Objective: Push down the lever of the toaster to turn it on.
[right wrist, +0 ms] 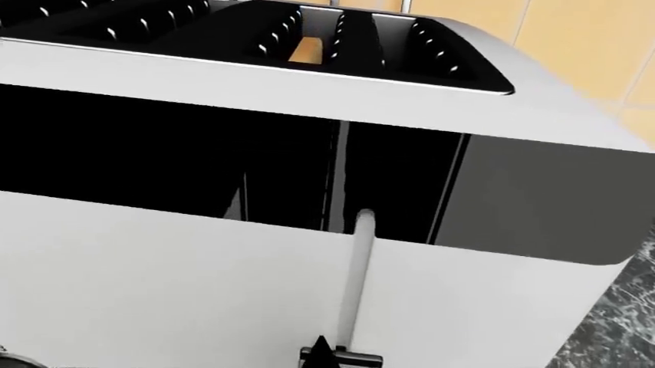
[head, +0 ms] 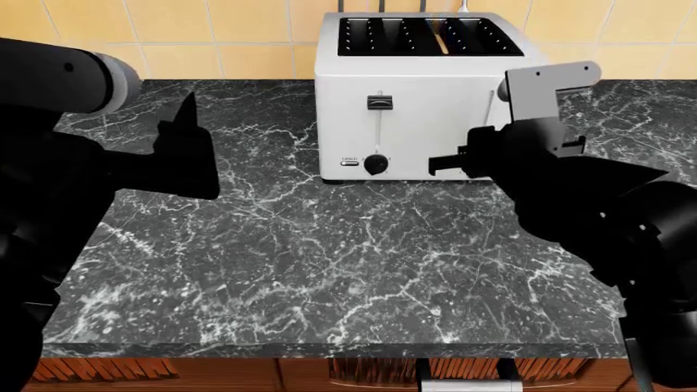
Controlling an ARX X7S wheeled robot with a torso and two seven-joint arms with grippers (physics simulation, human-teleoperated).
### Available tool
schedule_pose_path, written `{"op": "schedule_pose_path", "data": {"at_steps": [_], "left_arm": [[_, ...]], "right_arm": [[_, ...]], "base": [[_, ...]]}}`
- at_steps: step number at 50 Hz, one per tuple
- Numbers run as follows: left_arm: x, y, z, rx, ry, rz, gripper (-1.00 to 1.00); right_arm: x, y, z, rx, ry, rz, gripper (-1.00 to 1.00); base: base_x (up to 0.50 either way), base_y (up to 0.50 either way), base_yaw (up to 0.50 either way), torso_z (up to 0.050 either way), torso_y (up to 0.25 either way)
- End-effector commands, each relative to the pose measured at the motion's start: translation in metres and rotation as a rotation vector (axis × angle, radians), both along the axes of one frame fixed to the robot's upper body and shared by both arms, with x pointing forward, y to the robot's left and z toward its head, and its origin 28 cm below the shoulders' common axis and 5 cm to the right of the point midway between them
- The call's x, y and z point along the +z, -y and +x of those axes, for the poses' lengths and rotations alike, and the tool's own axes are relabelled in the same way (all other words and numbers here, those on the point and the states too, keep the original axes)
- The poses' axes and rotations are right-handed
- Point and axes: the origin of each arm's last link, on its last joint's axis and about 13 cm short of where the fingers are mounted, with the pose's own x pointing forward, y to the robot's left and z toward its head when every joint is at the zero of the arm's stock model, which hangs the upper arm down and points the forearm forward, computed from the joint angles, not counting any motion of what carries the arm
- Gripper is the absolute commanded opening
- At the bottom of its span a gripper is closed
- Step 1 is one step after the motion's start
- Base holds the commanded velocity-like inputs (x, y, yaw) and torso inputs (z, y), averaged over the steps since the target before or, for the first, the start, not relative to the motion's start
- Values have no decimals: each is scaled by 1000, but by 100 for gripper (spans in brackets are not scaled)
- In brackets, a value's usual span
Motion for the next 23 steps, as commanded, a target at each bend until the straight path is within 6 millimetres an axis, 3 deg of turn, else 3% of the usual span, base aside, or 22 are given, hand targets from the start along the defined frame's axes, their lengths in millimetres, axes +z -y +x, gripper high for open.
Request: {"op": "schedule_pose_path", "data": {"at_steps": [1,23], "left_arm": [[-1,0,0,1,0,0,100],[4,1,2,3,-1,-1,100]], "right_arm": [[-14,0,0,-6,-57,-3,-100],[-17,-1,1,3,-63,-4,-100]], "base": [[0,0,0,0,0],[0,0,0,-1,0]]}}
